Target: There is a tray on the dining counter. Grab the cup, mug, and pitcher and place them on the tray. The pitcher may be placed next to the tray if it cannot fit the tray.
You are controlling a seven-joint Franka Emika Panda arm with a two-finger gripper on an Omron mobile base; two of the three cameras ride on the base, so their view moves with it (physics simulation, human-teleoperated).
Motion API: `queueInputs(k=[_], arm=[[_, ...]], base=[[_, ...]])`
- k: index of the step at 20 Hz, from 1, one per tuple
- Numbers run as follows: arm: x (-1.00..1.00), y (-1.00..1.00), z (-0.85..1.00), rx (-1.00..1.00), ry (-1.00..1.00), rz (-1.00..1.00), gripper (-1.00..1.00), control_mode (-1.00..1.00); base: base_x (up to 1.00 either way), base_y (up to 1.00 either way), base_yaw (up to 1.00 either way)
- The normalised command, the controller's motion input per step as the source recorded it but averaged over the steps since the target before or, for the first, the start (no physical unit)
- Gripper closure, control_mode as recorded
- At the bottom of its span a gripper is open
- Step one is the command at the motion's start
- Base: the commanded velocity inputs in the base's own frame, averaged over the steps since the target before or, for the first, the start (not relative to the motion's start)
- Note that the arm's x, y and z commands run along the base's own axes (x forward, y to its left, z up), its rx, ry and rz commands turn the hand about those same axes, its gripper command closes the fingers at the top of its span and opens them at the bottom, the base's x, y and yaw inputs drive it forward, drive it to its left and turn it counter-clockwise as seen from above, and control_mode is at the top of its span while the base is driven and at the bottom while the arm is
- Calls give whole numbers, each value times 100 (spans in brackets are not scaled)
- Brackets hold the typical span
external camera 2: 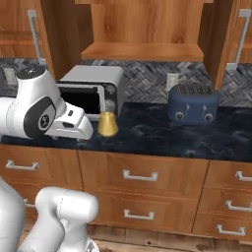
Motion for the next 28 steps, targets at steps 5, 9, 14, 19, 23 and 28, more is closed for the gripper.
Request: queueInputs(k=[5,9,14,19,23,28], arm=[[0,0,0,0,0,0,-100,100],[0,0,0,0,0,0,-100,100],[0,0,0,0,0,0,-100,100],[0,0,0,0,0,0,-100,100],[0,0,0,0,0,0,-100,100],[0,0,0,0,0,0,-100,100]], base=[[39,-34,14],[30,-31,14],[39,-45,16],[49,-37,13],[62,-3,6],[63,0,4]])
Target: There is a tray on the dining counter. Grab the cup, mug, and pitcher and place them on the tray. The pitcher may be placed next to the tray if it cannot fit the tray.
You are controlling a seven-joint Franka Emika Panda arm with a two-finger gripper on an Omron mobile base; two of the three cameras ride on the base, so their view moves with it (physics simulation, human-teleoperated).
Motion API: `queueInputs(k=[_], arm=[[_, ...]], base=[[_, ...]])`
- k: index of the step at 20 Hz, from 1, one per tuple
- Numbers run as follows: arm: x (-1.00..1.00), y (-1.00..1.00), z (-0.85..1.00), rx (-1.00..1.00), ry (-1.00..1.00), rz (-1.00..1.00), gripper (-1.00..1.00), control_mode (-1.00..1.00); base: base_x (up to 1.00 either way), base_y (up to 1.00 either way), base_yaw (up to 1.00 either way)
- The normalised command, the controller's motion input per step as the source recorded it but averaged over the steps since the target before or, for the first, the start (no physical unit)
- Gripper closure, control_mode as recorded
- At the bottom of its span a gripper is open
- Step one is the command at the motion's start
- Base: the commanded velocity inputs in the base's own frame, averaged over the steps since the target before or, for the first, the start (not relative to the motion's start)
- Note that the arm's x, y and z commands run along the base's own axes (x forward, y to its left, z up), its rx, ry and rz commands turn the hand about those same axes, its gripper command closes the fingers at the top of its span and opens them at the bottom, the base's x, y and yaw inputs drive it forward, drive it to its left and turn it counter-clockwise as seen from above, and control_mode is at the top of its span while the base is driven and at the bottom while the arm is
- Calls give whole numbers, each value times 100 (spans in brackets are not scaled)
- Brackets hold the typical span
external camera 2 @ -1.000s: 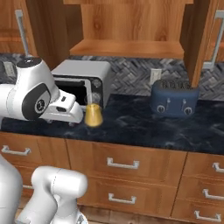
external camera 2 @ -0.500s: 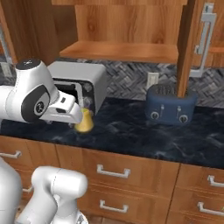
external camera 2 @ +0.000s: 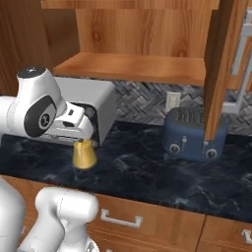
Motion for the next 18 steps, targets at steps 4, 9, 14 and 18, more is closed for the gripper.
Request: queueInputs(k=[4,9,14,18], arm=[[0,0,0,0,0,0,-100,100],[0,0,0,0,0,0,-100,100],[28,3,-39,0,2,2,-100,-100],[31,1,-55,0,0,8,-100,-100]], base=[[52,0,1],[20,0,0],[0,0,0],[0,0,0]])
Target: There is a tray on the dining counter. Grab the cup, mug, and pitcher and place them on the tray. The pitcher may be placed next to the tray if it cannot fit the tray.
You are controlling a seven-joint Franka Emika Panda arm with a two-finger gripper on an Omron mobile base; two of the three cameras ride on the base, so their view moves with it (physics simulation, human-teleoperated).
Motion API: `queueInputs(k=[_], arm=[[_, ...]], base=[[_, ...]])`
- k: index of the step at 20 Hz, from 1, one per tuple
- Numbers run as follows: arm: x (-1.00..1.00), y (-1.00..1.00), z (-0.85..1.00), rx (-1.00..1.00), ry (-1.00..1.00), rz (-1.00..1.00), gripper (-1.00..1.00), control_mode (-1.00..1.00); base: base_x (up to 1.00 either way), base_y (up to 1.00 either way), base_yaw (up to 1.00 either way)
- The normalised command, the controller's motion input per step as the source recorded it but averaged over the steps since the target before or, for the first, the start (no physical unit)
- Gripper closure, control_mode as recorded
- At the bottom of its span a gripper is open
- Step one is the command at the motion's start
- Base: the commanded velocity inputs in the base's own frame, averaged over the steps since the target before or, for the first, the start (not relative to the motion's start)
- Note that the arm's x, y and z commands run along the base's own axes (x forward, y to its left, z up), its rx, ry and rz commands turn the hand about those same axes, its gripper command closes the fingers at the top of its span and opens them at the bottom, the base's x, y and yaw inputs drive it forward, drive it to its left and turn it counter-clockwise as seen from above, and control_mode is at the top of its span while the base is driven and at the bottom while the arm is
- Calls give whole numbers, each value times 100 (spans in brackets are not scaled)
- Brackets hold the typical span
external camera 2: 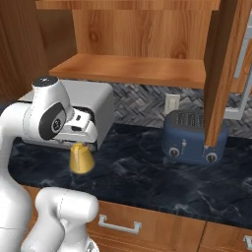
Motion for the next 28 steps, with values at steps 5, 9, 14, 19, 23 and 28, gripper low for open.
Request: queueInputs(k=[5,9,14,19,23,28], arm=[[12,7,-34,0,0,8,-100,-100],[1,22,-18,0,0,10,-100,-100],[3,17,-20,0,-1,9,-100,-100],[0,4,-11,0,-4,4,-100,-100],[0,12,-8,0,-3,2,-100,-100],[0,22,-8,0,-2,1,-100,-100]], base=[[0,0,0],[0,0,0],[0,0,0],[0,0,0],[0,0,0],[0,0,0]])
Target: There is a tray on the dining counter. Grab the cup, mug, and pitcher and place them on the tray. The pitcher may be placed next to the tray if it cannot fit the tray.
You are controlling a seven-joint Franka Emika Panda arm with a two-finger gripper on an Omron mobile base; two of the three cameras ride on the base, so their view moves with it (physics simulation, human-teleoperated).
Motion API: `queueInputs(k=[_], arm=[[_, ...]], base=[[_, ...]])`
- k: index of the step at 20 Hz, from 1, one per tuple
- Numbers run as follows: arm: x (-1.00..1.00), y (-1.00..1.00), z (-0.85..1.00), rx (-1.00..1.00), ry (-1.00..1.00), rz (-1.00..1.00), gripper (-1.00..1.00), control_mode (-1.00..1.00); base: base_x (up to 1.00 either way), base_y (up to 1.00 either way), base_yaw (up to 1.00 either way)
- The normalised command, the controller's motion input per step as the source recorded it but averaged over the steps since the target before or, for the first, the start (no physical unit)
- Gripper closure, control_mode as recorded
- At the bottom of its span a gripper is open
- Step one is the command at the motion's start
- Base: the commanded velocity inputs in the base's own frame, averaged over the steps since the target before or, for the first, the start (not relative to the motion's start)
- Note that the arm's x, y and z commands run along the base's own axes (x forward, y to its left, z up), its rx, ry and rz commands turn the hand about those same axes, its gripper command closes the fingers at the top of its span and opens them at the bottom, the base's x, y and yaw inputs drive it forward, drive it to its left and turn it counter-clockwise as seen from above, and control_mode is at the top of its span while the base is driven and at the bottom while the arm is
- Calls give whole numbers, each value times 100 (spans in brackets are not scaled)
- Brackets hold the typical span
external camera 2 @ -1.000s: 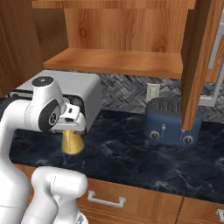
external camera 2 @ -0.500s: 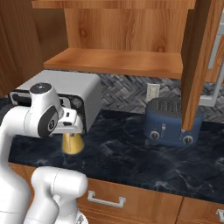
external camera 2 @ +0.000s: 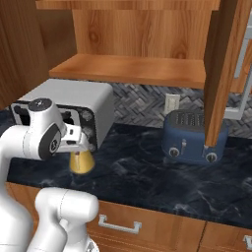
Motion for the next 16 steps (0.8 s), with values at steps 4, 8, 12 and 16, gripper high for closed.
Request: queueInputs(k=[4,8,12,16], arm=[[0,0,-9,0,-9,0,-100,-100],[9,0,-10,0,-10,0,-100,-100],[4,1,-8,0,-5,0,-100,-100],[0,4,-3,0,-1,0,-100,-100]], base=[[0,0,0],[0,0,0],[0,0,0],[0,0,0]])
